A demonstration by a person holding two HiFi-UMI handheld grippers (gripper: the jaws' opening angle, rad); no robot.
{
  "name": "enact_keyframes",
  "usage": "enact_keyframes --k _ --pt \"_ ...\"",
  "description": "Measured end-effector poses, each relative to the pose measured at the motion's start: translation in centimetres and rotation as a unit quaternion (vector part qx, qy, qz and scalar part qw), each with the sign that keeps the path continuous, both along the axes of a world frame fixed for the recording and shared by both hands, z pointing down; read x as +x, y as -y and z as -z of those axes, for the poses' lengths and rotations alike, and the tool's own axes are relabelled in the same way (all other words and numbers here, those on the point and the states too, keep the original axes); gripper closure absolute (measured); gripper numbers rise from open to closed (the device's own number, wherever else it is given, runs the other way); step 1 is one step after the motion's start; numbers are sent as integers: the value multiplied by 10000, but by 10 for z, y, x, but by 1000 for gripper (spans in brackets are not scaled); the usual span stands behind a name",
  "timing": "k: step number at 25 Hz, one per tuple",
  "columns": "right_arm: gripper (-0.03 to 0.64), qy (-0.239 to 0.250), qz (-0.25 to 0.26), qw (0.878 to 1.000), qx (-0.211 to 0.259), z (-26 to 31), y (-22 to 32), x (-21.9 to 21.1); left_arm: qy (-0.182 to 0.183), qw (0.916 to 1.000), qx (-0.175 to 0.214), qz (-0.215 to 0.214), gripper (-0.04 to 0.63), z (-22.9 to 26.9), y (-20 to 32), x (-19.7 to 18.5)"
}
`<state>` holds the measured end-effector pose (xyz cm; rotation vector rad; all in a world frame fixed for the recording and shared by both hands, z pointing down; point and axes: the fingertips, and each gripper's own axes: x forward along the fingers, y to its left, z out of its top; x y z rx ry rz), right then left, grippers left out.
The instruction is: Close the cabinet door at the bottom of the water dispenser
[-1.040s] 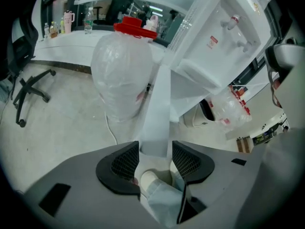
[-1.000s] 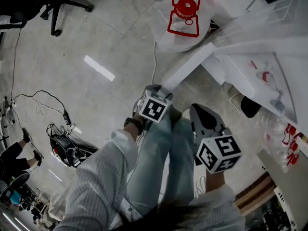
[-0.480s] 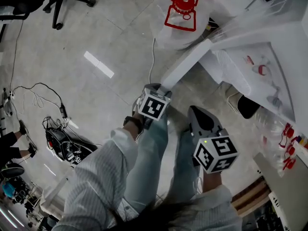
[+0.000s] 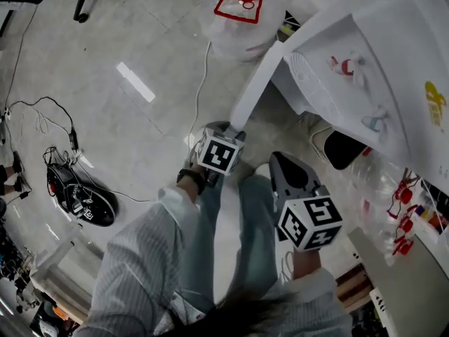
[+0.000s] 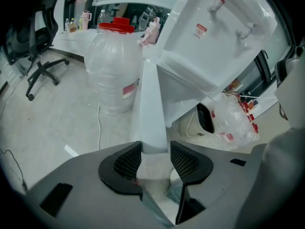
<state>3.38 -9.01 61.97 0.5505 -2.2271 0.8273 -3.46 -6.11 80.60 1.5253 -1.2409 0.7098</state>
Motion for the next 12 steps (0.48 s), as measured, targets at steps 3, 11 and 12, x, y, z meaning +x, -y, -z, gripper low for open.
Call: enact_keyframes --k 3,11,12 --pt "603 -54 69 10000 9 -4 -1 27 -16 9999 50 97 394 0 2 28" --pt "603 -25 -131 9999 49 -10 1 91 112 9992 153 357 400 0 14 79" --pt "603 -20 -179 9998 45 -12 1 96 104 9990 158 409 400 1 16 82"
